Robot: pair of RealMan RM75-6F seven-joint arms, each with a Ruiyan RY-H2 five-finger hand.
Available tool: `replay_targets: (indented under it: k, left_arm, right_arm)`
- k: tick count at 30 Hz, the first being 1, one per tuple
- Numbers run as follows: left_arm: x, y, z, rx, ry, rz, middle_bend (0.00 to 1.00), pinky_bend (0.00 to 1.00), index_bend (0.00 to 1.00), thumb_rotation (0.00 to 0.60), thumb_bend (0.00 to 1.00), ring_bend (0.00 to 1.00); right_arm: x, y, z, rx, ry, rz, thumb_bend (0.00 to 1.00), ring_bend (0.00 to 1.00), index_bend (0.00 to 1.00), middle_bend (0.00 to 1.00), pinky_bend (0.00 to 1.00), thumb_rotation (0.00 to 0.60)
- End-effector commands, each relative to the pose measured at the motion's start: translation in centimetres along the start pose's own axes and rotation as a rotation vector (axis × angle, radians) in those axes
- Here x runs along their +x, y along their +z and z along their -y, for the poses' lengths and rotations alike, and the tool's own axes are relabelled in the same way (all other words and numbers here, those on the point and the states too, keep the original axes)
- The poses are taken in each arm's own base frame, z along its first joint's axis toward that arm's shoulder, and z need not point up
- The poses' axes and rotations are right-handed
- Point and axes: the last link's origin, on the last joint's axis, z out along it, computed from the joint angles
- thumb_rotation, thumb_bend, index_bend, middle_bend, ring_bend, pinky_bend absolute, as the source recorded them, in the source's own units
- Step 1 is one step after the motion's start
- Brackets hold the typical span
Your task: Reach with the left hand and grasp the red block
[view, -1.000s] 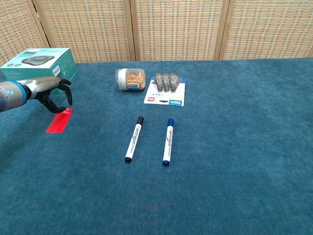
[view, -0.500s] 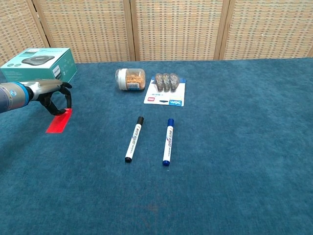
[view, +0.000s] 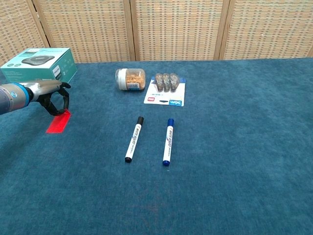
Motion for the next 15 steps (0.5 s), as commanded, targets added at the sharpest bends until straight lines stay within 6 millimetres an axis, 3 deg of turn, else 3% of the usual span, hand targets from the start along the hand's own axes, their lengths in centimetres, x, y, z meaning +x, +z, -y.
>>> replay_targets:
  k: [1, 10, 13, 15]
  left_arm:
    - [0.0, 0.0, 0.0, 0.001, 0.006, -0.005, 0.0, 0.0, 0.59, 0.6, 0.49, 0.0]
    - [0.4, -0.9, -0.4, -0.041, -0.05, 0.002, 0.0, 0.0, 0.71, 0.6, 0.51, 0.0]
    - [0.7, -2.5, 0.0, -0.088, -0.06, 0.001, 0.0, 0.0, 0.72, 0.6, 0.51, 0.0]
    - [1.1, -4.7, 0.5, -0.136, -0.092, 0.002, 0.0, 0.0, 0.72, 0.6, 0.51, 0.0]
  right_arm:
    - [0.0, 0.0, 0.0, 0.0, 0.001, 0.0, 0.1, 0.0, 0.0, 0.0, 0.0, 0.6]
    - [0.1, -0.1, -0.1, 0.0, 0.005, -0.003, 0.1, 0.0, 0.0, 0.0, 0.0, 0.6]
    - [0.2, -0.1, -0.1, -0.002, 0.008, -0.004, 0.1, 0.0, 0.0, 0.0, 0.0, 0.6]
    - [0.2, -0.1, -0.1, 0.0, 0.01, -0.004, 0.1, 0.0, 0.0, 0.0, 0.0, 0.6]
